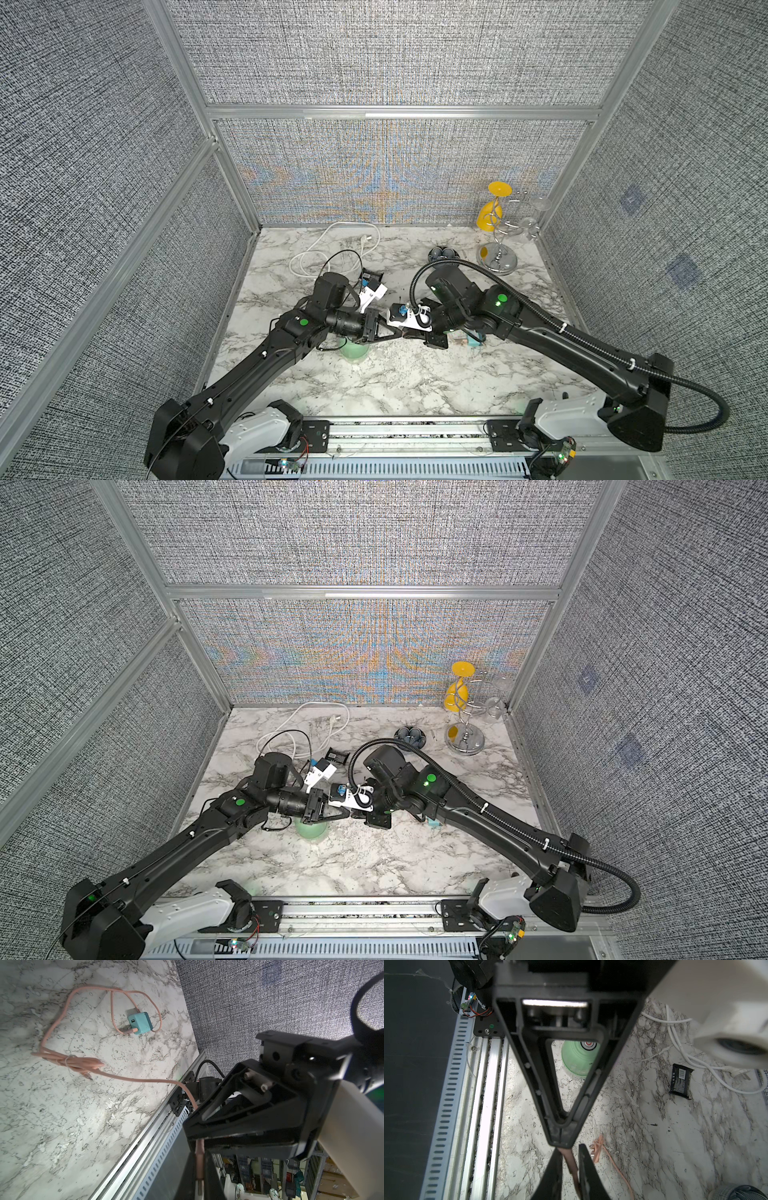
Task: Charge the cordless meat grinders
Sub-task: Pick up the charging cable from the center of the board, then pick up the cordless meat grinder at the center of the board.
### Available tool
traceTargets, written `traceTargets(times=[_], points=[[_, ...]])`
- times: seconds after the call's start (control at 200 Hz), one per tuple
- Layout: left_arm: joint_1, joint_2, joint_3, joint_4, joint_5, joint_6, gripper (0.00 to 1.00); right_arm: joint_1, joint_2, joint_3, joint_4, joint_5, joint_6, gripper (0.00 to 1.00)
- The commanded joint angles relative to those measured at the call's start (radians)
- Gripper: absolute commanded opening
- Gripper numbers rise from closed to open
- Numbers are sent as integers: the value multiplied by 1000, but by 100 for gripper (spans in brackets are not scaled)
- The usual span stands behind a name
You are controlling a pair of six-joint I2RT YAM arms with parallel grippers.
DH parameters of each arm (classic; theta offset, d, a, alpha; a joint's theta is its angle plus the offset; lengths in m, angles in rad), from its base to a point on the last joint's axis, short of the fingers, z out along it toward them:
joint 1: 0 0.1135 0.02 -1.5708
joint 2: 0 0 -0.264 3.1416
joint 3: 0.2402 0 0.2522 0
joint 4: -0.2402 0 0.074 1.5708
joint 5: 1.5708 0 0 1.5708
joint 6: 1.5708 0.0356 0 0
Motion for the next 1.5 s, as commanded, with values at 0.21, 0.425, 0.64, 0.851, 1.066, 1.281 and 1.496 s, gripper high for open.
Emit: traceTargets(times=[0.21,0.425,0.64,0.851,1.066,1.281,1.496], points=[[2,12,11,-2,9,18,20,1,-9,5,-14,-8,12,2],[87,-34,16,-120,-92,68,54,1,-23,-33,-14,8,41,0],[140,-225,-17,-246,-488,198,55,1,-73,-121,44,13,136,0],[116,-584,-199,-212,-809,315,71,1,-138,-222,153,2,310,0],[-85,-647,-257,-298,-998,200,99,0,-157,-274,216,22,452,0],[-278,-685,-359,-299,-1206,81,99,-6,-103,-250,205,20,565,0],[-332,-643,-479,-146,-1245,76,99,-6,-59,-263,209,14,585,0]])
